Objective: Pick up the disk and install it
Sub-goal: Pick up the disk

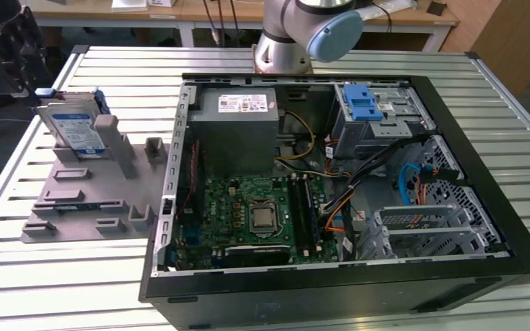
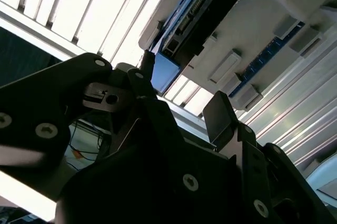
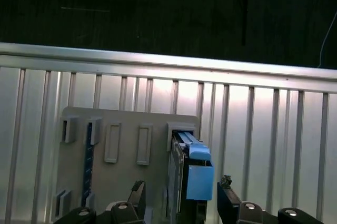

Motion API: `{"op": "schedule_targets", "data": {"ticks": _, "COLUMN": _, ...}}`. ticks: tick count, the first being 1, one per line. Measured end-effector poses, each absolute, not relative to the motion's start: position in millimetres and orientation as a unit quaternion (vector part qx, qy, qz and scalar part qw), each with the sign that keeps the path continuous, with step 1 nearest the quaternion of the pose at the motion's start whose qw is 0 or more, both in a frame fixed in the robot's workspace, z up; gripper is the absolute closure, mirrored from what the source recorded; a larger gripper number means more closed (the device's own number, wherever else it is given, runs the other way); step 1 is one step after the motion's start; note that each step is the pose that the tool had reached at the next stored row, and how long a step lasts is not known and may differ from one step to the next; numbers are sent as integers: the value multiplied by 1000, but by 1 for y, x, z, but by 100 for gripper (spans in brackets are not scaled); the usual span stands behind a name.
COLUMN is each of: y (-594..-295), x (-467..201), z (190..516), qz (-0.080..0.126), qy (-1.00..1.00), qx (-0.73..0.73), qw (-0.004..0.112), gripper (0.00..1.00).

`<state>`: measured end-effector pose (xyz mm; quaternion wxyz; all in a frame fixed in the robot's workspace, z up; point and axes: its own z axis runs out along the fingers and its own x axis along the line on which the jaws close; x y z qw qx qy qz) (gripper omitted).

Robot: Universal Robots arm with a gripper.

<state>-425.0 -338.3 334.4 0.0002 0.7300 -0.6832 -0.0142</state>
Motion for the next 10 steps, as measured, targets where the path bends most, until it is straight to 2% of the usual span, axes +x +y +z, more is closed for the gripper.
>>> {"op": "schedule_targets", "data": {"ticks": 10, "y": -337, "x": -427, "z": 325, "qz": -14, "qy": -684, "qx": 729, "qw": 0, "gripper": 35}}
